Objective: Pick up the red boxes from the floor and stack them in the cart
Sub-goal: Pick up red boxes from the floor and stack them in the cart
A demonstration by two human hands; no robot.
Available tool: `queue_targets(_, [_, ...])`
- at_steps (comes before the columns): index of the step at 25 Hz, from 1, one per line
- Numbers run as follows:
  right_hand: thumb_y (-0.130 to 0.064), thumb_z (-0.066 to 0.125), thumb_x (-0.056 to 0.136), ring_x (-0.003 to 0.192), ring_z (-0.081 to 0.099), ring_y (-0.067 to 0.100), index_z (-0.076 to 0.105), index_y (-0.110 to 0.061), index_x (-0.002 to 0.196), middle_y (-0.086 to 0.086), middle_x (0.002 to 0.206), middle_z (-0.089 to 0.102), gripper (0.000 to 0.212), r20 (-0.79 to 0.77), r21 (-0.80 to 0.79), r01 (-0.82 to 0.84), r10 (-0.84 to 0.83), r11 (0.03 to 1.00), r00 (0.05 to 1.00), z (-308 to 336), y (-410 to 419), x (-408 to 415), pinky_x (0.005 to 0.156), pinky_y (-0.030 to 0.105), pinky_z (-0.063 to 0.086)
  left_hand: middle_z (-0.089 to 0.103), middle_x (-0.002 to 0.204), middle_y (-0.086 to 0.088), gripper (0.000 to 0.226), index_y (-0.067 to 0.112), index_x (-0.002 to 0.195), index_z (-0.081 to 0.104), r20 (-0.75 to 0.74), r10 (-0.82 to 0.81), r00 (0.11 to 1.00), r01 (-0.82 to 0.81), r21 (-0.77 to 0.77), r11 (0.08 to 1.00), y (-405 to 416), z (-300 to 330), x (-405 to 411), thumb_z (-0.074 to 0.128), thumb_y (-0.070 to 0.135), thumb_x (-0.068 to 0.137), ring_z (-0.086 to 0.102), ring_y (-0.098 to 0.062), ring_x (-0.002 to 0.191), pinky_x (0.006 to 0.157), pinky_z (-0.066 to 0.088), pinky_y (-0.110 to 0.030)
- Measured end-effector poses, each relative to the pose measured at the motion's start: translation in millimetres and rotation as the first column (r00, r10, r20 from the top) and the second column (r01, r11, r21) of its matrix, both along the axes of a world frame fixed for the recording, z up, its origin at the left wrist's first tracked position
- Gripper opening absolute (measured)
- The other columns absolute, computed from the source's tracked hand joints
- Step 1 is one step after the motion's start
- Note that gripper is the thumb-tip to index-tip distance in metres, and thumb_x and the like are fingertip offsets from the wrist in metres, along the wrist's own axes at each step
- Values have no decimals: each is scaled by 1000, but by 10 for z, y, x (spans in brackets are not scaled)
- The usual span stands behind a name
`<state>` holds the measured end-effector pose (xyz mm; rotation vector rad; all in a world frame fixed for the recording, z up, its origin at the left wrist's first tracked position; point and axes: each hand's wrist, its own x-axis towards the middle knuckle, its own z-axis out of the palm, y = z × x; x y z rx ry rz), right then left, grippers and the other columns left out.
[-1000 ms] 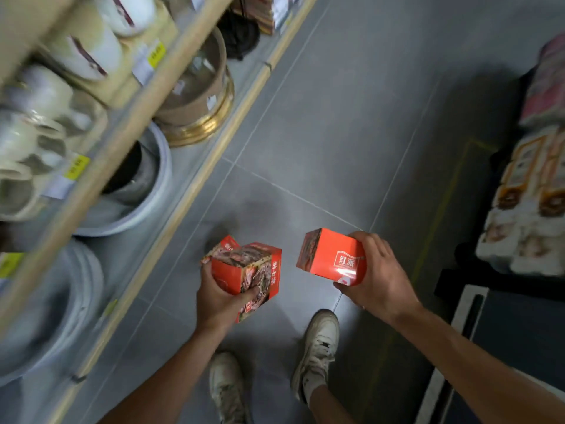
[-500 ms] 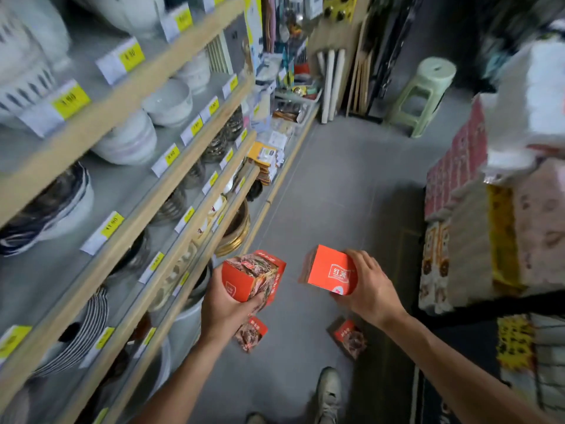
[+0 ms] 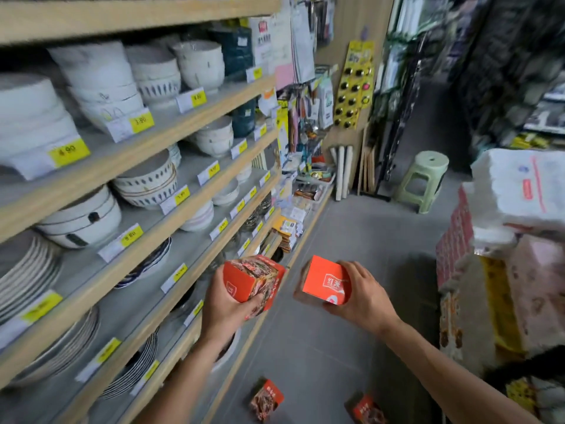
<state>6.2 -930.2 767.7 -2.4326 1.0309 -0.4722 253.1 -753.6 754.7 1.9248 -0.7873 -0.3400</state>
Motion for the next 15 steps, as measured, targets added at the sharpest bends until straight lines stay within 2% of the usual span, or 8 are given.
queue_targets(2, [-65, 81, 62, 115, 58, 13, 42, -30, 139, -12, 130, 54, 93, 26, -1, -59, 59, 998, 998, 108, -48, 34, 93, 37, 54, 59, 118, 8, 90, 34, 127, 46, 17, 43, 999, -43, -16, 999, 39, 163, -43, 96, 30, 53, 61, -9, 102, 80, 52, -25])
queue_targets(5, [-81, 72, 58, 108, 62, 14, 44, -29, 139, -13, 128, 56, 100, 76, -2, -148, 148, 989, 986, 280, -162, 129, 87, 40, 56, 56, 115, 10, 91, 38, 125, 41, 5, 154, 988, -154, -22, 988, 144, 394, -147, 97, 28, 54, 59, -3, 98, 74, 50, -17])
queue_targets(7, [-88, 69, 58, 105, 63, 14, 43, -30, 139, -14, 127, 56, 102, 105, -26, -209, 211, 977, 972, 342, -218, 231, 84, 39, 56, 56, 119, 9, 97, 39, 131, 39, 34, 232, 972, -232, -18, 973, 293, 475, -201, 97, 36, 53, 61, -11, 102, 80, 56, -29])
queue_targets(9, [-84, 75, 58, 105, 63, 16, 43, -31, 137, -12, 127, 56, 100, 132, -33, -278, 280, 960, 951, 357, -236, 367, 82, 38, 56, 57, 120, 9, 100, 38, 134, 40, 58, 304, 951, -303, -18, 953, 496, 525, -265, 96, 38, 52, 62, -12, 102, 82, 57, -34])
queue_targets(13, [-73, 84, 55, 107, 63, 18, 49, -27, 133, -8, 122, 60, 97, 163, -42, -477, 477, 878, 863, 388, -50, 789, 81, 37, 56, 61, 120, 11, 95, 35, 130, 45, 73, 499, 864, -497, -37, 867, 1106, 558, -508, 98, 36, 50, 61, -5, 105, 83, 49, -21])
queue_targets(15, [-76, 82, 56, 100, 63, 14, 50, -30, 129, -11, 115, 61, 92, 173, 3, -576, 567, 818, 806, 438, 240, 986, 77, 34, 55, 63, 123, 9, 99, 32, 133, 47, 68, 595, 801, -594, -43, 803, 1499, 546, -653, 97, 40, 49, 62, -9, 109, 91, 51, -28])
